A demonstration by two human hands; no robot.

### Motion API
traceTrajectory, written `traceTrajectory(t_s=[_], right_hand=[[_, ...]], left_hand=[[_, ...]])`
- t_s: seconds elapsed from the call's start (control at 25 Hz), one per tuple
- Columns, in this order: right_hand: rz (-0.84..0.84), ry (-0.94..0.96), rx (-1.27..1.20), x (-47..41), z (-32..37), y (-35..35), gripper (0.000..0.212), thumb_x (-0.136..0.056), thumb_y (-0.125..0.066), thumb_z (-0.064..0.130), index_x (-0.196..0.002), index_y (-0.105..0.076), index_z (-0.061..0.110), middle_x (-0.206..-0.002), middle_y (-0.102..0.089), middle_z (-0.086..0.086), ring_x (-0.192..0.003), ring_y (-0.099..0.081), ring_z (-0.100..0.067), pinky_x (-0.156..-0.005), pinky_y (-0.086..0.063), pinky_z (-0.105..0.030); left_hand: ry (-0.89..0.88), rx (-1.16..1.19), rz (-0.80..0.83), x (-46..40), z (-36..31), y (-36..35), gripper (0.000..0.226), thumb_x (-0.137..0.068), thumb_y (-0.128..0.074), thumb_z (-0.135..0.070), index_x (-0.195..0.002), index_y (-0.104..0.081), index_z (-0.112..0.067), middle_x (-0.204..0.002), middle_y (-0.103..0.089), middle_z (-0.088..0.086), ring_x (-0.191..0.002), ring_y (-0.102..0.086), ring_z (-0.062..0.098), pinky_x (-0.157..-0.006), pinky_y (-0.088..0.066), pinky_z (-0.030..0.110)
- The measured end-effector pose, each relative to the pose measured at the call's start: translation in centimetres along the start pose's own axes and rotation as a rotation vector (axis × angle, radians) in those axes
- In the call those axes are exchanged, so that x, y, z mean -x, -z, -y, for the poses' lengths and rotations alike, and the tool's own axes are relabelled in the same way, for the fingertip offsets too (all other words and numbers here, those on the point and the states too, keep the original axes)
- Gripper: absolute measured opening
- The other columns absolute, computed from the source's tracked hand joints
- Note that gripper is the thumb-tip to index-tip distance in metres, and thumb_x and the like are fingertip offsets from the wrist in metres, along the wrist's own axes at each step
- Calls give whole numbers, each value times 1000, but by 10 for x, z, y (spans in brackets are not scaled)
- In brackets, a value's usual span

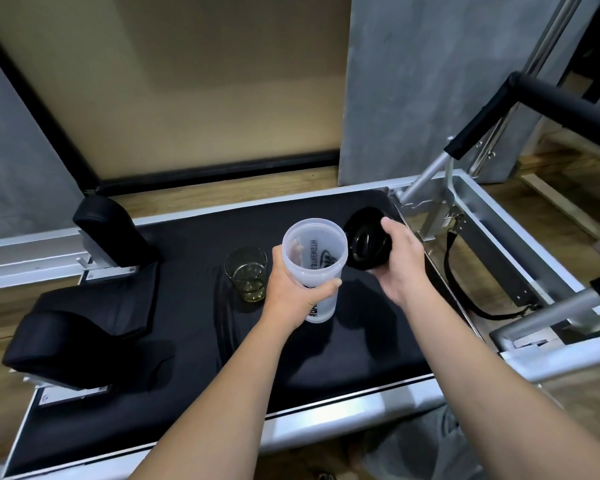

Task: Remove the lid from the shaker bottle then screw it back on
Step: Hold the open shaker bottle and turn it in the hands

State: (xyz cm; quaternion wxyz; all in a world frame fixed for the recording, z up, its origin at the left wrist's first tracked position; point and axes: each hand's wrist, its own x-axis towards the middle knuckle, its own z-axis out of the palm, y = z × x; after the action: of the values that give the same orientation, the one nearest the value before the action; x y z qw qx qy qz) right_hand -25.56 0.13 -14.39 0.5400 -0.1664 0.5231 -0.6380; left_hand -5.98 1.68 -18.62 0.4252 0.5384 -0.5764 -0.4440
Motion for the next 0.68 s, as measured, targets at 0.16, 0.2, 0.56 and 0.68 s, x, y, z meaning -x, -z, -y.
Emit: traceTrajectory(t_s=[0.16, 0.2, 0.56, 0.68], right_hand=[[-218, -171, -128, -15, -47, 36, 15, -96, -66, 26, -103, -68, 13, -125, -69, -24, -109, -70, -43, -78, -61, -67], [-252, -190, -119, -16, -58, 43, 15, -97, -64, 25, -103, -67, 11, -125, -67, -24, -110, -69, -43, -76, -62, -65], [-310, -11, 475, -29, -81, 65, 21, -100, -65, 22, -115, -74, 12, -98, -71, -1, -105, -70, -27, -84, -58, -39], [-278, 42, 844, -24, -76, 69, 32, -98, -67, 29, -126, -71, 14, -117, -72, -8, -123, -62, -36, -101, -45, -39]], left_hand=[[3, -7, -4, 1, -1, 0, 85, -53, -93, -47, -118, -40, -53, -131, -55, -25, -113, -51, -29, -85, -41, -5], [0, -10, -9, 0, 0, 1, 85, -53, -93, -48, -118, -40, -53, -130, -55, -25, -113, -51, -29, -84, -41, -5], [-6, -25, -14, -3, 4, -1, 91, -57, -95, -48, -129, -40, -50, -134, -54, -27, -120, -51, -25, -88, -43, -1], [-6, 9, -5, 3, 7, -5, 94, -67, -98, -37, -141, -39, -43, -140, -52, -29, -124, -48, -26, -99, -41, 9]])
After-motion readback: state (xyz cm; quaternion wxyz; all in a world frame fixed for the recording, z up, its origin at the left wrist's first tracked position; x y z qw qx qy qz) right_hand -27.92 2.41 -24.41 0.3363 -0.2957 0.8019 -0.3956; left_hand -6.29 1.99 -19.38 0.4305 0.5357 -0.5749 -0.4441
